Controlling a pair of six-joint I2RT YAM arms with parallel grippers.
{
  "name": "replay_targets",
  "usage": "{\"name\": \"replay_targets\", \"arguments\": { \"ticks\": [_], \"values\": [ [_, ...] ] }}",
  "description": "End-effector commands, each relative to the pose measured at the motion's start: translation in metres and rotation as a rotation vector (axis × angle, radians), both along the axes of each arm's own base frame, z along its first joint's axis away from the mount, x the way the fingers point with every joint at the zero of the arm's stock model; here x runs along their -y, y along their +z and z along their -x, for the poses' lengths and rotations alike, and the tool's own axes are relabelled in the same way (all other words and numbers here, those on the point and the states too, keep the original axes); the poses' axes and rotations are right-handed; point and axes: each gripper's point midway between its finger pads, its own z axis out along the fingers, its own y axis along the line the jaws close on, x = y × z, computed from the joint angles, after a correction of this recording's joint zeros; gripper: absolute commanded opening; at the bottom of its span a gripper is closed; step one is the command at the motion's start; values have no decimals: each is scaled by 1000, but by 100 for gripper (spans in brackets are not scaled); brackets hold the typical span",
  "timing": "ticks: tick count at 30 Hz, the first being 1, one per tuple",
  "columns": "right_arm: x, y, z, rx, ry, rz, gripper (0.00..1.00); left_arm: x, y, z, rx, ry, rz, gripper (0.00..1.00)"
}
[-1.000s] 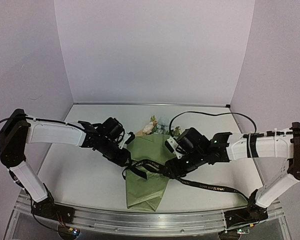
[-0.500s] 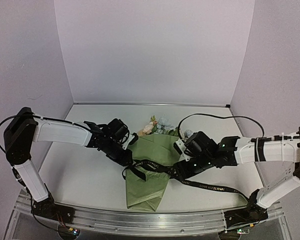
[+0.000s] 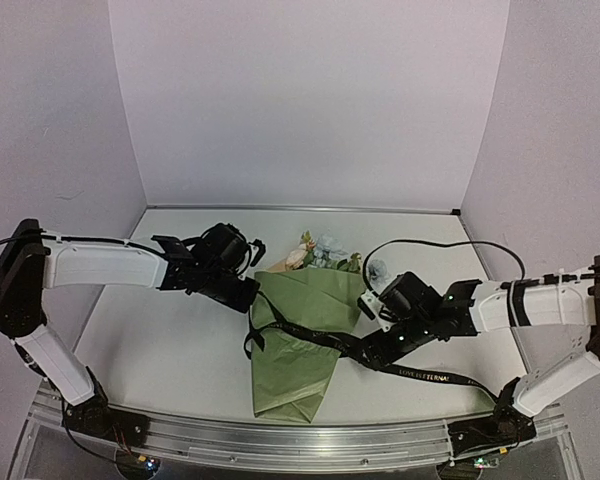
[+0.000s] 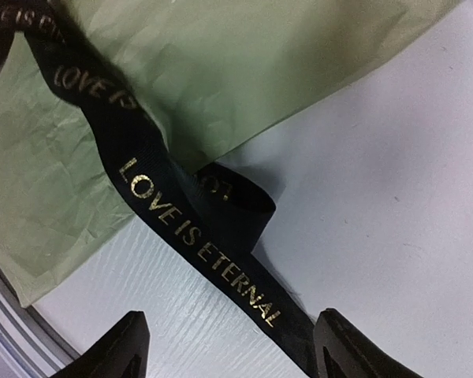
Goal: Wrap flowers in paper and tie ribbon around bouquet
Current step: Cross the ribbon over the folded bouquet.
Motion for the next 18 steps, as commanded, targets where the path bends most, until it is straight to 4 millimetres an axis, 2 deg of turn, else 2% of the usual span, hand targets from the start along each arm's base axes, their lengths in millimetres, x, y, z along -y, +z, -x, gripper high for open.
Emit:
{"name": "replay_targets", "arguments": {
  "ticks": [1,7,13,18],
  "values": [
    [-23,-4,-2,42,164,-18,68,-6,29,-12,97,70,37,0],
    [-30,-18,-10,51,200,29,65,-23,39,-19,147,153,11,0],
    [-28,-33,-10,37,191,76,61,-54,43,-23,188,292,-39,0],
    [-22,-41,-14,42,150,115,47,-90,43,-21,216,448,-82,0]
  ]
}}
